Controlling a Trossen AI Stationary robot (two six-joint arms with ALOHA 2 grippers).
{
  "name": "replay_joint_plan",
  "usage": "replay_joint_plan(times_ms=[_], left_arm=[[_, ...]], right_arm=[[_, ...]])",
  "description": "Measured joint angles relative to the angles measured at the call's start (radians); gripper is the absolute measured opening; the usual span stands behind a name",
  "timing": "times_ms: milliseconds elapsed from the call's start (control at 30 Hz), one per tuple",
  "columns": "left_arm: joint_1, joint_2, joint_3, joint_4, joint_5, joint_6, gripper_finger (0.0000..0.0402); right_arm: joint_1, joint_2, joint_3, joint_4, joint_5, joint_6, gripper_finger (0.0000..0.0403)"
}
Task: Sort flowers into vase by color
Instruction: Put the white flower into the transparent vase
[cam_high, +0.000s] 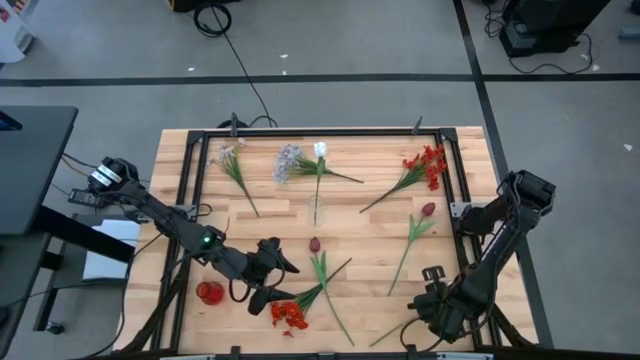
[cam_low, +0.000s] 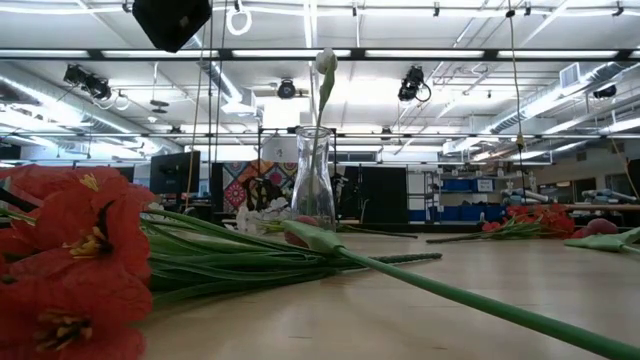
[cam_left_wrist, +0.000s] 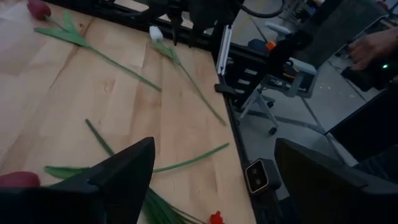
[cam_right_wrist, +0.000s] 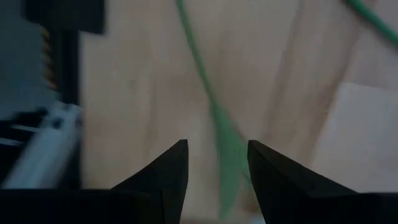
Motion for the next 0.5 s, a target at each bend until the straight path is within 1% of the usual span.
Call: replay_joint_plan(times_ms=[167, 300, 400, 500], left_arm=[[0.000, 0.000, 0.000, -0.012, -0.015, -0.001, 0.0336], [0.000, 0.000, 0.000, -0.015, -0.017, -0.007, 0.0336], [0.000, 0.000, 0.000, -0.016, -0.017, -0.011, 0.0336], [0.000, 0.000, 0.000, -0.028, -0.057, -0.032, 0.0336]], right_arm=[[0.000, 0.000, -0.015, -0.004, -0.008, -0.120, 0.0174], [0.000, 0.000, -0.047, -0.002, -0.012, -0.133, 0.0174], [-0.003, 0.000, -0.072, 0.031, -0.011, -0.134, 0.0174], [-0.010, 0.000, -0.104, 0.089, -0.012, -0.125, 0.0174]])
